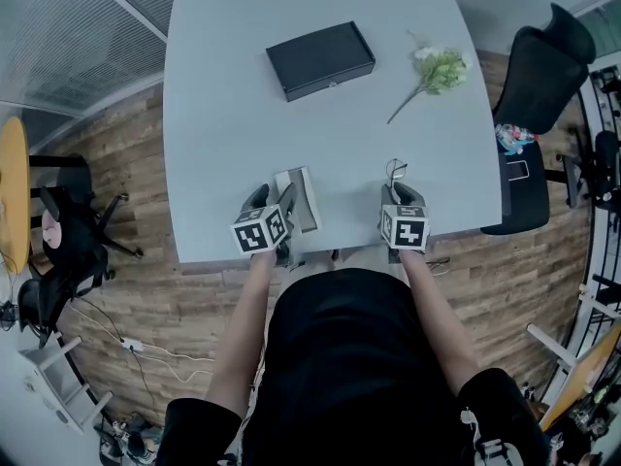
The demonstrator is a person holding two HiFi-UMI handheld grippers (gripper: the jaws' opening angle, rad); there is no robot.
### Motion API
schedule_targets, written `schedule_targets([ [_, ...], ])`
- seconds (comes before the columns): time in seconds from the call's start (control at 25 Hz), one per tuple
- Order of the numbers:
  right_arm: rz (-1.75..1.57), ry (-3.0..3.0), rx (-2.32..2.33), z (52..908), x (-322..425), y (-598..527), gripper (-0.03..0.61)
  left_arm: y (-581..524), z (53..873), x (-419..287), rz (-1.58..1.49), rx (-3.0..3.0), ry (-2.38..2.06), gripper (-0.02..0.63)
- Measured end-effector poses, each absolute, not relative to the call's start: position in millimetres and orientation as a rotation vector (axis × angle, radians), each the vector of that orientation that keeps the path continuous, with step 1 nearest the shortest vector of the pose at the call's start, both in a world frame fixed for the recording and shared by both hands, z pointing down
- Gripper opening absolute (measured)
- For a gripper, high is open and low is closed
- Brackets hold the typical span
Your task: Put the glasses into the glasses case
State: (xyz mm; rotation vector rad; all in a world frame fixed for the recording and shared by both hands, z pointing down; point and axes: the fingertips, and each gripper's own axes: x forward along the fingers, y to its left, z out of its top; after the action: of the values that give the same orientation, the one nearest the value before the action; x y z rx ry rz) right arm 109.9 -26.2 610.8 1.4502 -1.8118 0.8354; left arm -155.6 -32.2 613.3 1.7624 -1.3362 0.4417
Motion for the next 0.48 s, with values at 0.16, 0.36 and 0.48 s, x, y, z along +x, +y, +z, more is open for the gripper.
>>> schedule_targets([
  [0.16,0.789,-1.738,1.508,621,123,-31,0.118,-30,613,-161,0.398,1.733,-1.329,0.301],
  [0.36,0.782,-1.689,1.515,636,127,-34,0.126,-25,615,-170,0.370,1.695,-1.343,0.301],
  [0.48,0.784,-1.656,1.508,646,125,-32,0.133,-20,615,-177,0.360,1.678,-1.349,0.301],
])
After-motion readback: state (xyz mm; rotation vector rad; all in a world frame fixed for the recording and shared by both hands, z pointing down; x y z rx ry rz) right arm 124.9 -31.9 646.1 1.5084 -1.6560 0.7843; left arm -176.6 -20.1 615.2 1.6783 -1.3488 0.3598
